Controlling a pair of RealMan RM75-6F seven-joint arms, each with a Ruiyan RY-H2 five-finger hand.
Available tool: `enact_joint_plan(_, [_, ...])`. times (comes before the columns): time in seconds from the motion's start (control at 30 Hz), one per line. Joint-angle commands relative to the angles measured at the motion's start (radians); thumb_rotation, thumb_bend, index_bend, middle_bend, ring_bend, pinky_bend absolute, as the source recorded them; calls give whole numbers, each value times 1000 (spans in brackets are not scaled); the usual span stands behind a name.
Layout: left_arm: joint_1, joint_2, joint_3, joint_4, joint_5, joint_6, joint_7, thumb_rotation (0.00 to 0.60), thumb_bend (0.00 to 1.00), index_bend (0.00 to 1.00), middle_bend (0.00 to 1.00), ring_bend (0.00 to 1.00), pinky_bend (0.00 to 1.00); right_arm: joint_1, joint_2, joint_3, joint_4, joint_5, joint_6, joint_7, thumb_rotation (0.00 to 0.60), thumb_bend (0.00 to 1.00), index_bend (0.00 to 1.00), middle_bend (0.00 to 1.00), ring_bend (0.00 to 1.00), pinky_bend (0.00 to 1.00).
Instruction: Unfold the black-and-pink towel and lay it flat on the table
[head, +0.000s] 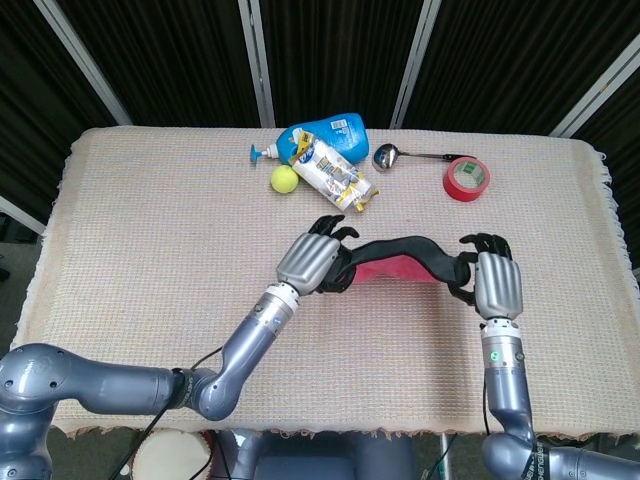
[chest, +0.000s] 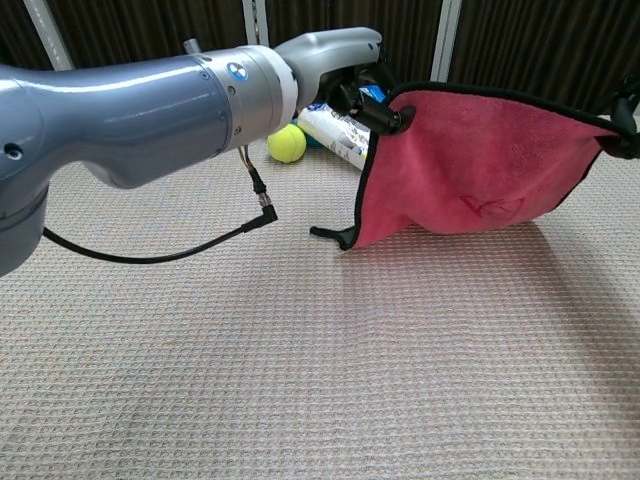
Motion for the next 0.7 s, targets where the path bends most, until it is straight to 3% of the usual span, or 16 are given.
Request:
enact_joint_plan(0.03, [23, 10, 17, -32, 18, 14, -4, 600, 530, 737, 197, 0, 35, -21, 2, -22, -16, -19, 15, -2, 600, 649, 785, 303, 176, 118])
enact_joint_plan(0.7, [136, 55, 110, -194, 143, 71, -10, 600, 530, 736, 197, 0, 35, -142, -4, -149, -68, -161, 76, 3, 600, 649, 785, 303, 176, 118])
